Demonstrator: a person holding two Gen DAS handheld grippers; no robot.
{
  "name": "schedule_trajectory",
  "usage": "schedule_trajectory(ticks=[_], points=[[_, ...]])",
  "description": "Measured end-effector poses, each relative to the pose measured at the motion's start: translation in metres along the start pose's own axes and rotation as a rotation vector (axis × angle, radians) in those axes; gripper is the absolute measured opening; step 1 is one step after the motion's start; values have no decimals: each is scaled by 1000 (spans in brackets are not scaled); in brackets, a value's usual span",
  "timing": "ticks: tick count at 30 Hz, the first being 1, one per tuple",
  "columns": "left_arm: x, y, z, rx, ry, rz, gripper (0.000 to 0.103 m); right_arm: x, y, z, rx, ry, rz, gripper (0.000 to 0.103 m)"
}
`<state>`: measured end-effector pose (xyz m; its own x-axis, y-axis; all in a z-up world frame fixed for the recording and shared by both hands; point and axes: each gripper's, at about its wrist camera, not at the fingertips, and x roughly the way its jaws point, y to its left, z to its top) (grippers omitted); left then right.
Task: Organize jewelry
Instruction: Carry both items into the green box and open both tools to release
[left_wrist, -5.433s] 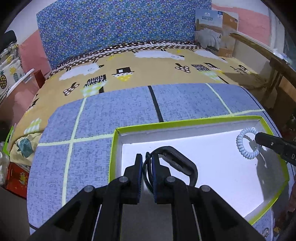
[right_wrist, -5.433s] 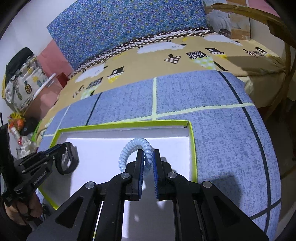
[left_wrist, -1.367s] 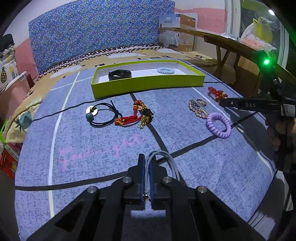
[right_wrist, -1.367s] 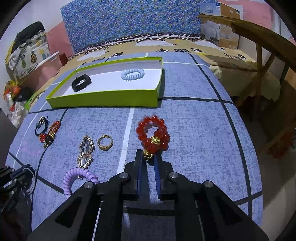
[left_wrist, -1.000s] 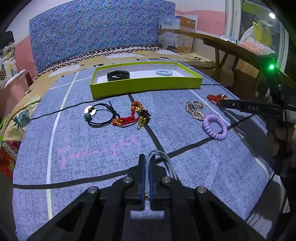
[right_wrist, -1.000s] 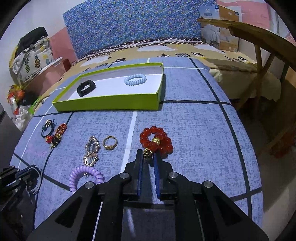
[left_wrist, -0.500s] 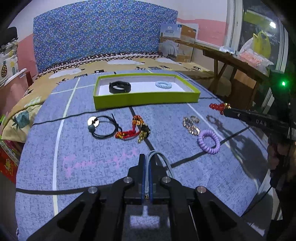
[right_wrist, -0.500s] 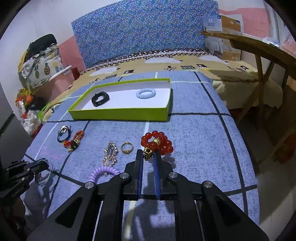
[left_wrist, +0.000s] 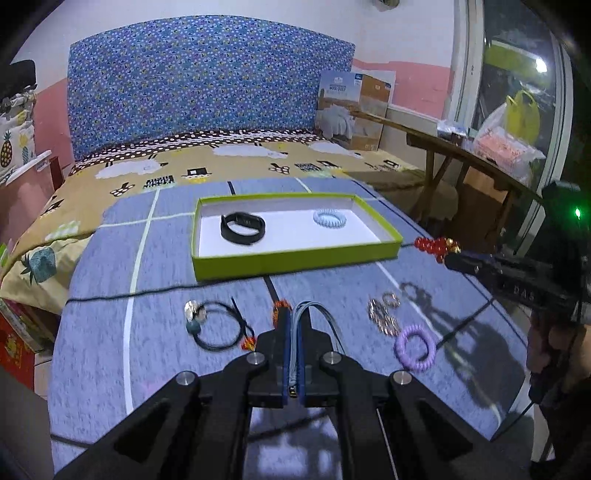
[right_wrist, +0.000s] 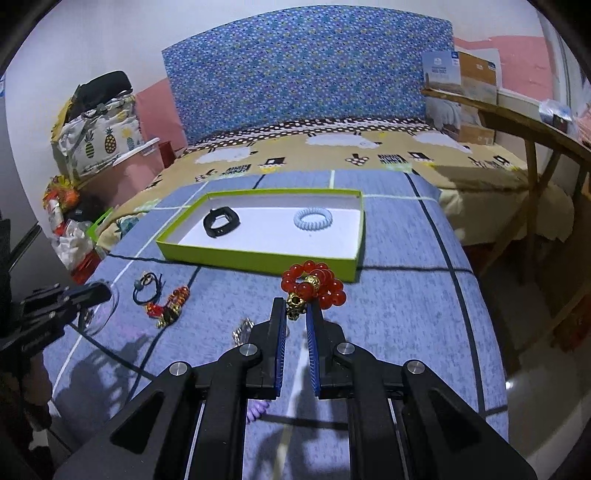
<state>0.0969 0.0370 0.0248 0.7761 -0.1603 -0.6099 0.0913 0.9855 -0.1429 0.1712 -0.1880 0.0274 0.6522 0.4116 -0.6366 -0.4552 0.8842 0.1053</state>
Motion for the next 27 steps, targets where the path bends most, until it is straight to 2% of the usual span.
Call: schedule_trajectory(ticks=[8,16,20,27], points=[[22,30,34,-57,0,6,3,21,4,23,-33,-1,22,11],[62,49,65,-56,22,49,3,52,-1,45,-47,18,21,11],[87,54,74,-53,55,72,3,72,-9,53,-48,44,8,11],[126,55,74,-47,167,88,3,104,-16,57,-48,102,-1,11]])
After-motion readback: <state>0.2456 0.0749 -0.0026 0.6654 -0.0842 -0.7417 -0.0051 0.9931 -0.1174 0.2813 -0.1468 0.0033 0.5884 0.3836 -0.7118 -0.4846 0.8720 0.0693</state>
